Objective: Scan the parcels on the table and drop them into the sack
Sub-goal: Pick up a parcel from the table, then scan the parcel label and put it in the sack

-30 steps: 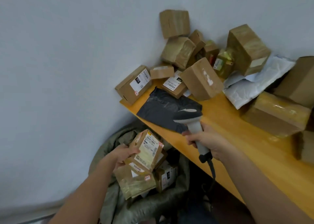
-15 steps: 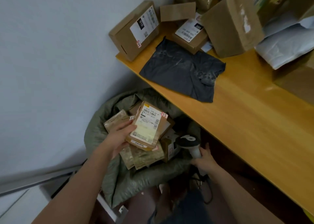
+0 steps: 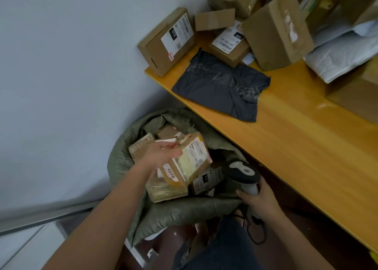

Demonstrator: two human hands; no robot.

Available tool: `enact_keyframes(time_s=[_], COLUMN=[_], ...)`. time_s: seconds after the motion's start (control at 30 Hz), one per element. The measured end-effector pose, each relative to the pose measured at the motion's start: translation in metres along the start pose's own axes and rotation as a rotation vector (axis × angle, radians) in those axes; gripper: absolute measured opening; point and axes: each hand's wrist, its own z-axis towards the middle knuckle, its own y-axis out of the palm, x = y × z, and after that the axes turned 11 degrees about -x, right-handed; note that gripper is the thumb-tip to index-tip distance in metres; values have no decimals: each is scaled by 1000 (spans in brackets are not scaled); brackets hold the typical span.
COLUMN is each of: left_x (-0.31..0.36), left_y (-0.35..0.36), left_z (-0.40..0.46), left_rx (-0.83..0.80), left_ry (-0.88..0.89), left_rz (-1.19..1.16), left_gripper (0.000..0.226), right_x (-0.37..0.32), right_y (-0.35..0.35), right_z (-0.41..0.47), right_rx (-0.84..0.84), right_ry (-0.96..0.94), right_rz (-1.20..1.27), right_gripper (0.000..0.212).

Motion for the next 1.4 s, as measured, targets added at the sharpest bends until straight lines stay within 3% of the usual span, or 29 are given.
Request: enact_keyframes(time_s=[0.07,0.2,0.33,0.4,0.43,0.5,0.6,0.67,0.73,0.83,0.97,1.07,1.17,1.27,1.4], left_x=[7,7,0,1,2,-4,-31,-61,-103,-175,-228,-238,-212,-175,-131], left_y=[10,39,59,61,59,47,16,-10,-38,-70,-76,-83,-87,-99,-123], left_z=[2,19,27,24,23,25,26,28,34,51,78,89,75,50,4], left_rx=[-80,-74,-115,-237,-212,47,546,771,865,707,559,497,660,663,626], left_ry=[-40,-86,-50,-92,-109,-32,65,-17,-211,-469,-519,-451,-357,-263,-188], left_rz=[241,499,403,167,40,-32,-59,-110,-160,-176,-243,-276,-525,-742,-705], left_gripper=[55,82,69,65,65,49,17,18,31,65,97,50,22,23,52], right_x=[-6,-10,-9,-7,-7,-9,-14,-18,-20,-25,-30,-34,-42,-56,-90], right_y=[1,5,8,10,11,10,10,12,14,15,21,27,30,28,28], right_z=[-2,0,2,4,5,6,7,9,15,27,39,45,42,31,13], right_rx=[46,49,94,109,122,140,73,43,53,67,33,43,30,-7,-17], right_ry=[-2,15,11,21,21,13,13,13,13,46,64,45,15,-4,-57], right_rz=[7,-103,-19,36,48,63,55,36,3,-41,-70,-63,-7,-15,-116], right_gripper=[61,19,13,21,26,37,33,29,30,26,15,10,13,14,12])
